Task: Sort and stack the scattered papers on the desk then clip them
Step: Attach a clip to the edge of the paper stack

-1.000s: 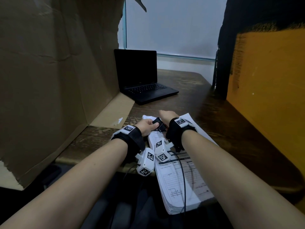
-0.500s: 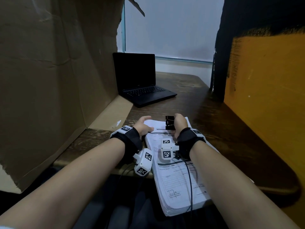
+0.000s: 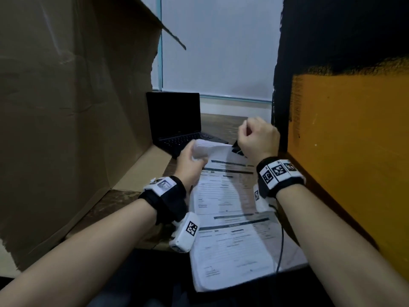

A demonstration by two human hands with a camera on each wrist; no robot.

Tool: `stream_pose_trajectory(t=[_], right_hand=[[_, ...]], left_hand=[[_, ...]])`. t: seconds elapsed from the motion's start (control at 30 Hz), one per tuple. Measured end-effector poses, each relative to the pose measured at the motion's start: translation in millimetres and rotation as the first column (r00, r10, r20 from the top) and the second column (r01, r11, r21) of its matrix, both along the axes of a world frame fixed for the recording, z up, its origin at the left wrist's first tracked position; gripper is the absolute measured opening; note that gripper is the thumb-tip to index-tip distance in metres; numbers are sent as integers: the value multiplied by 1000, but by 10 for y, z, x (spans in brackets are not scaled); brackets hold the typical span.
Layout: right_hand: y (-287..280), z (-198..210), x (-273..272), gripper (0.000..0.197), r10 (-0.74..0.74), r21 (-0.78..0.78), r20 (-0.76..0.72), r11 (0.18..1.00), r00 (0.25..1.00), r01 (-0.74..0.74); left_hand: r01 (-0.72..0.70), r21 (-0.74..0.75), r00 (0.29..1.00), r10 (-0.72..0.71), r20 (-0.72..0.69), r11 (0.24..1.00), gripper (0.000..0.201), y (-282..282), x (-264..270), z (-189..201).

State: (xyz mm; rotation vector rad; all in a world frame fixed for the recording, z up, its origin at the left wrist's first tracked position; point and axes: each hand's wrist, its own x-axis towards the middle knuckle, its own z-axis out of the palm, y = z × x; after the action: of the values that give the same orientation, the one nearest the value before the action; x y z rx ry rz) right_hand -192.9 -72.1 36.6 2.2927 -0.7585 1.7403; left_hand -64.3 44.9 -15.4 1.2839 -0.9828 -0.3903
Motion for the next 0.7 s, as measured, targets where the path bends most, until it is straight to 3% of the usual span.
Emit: stream_pose_trajectory(t=[0.1,0.2,0.33,0.47,0.7], right_hand=[[84,355,-200,27,-16,-302,11,953,1000,18],[152,586,-360,26,-63,-448,-3,892,998,55],[273,855,-507,30,-84,-535,40,840,996,92],[455,1045,-581,31,-18,-588,-7,809,1000,11],[583,1374,-700,35,55,-522,-5,851,998,-50]], left_hand=[[-6,-131,997,15,70,991,26,105,-171,242],[27,-187,987,3,159,982,17,187,-303,437],[32,-249,975,25,223,968,17,271,-433,642],[65,-313,965,20,261,948,18,348,-534,785],[108,-390,938,37,346,914,22,495,-612,1019]])
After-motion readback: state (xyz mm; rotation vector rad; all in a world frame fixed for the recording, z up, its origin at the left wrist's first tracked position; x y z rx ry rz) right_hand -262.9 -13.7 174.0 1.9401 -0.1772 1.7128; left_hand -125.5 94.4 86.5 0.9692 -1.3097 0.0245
